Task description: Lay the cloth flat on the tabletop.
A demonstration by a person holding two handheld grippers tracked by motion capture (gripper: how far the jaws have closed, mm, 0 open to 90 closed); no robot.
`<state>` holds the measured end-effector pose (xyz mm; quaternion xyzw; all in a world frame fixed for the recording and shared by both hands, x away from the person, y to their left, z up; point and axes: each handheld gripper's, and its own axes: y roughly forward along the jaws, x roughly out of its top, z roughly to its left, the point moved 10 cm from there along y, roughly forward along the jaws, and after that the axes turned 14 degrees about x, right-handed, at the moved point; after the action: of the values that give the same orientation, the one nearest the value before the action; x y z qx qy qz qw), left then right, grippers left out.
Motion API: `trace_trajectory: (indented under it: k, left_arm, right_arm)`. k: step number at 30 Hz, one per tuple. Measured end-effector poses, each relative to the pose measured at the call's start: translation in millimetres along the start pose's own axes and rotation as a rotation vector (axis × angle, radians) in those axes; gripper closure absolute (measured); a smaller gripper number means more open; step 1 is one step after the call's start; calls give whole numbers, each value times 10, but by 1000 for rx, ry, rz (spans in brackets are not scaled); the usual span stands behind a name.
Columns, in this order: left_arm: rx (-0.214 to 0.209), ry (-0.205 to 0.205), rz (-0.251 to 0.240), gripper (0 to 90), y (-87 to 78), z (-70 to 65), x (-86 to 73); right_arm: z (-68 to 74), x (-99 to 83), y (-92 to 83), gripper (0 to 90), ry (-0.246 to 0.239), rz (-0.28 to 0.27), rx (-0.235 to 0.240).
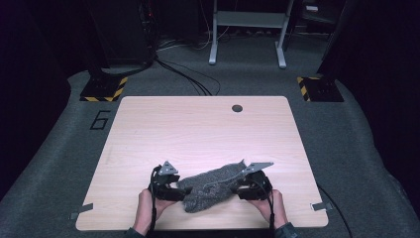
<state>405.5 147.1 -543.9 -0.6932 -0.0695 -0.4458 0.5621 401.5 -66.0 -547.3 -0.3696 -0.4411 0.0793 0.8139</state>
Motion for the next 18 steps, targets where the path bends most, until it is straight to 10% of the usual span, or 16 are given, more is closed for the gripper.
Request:
trace_trajectory:
  k: [4,12,18]
  left_arm:
    - [14,-5,28,348,137,67,43]
    - [-31,81,112,610,395,-208,-139]
    - [-7,83,100,746,414,-133,-165]
  right_arm:
    - [-110,201,-73,549,24,-76,-7]
    - [-63,159,359,572,-24,56,-6]
    - [-157,-10,455,842,-22,102,-30]
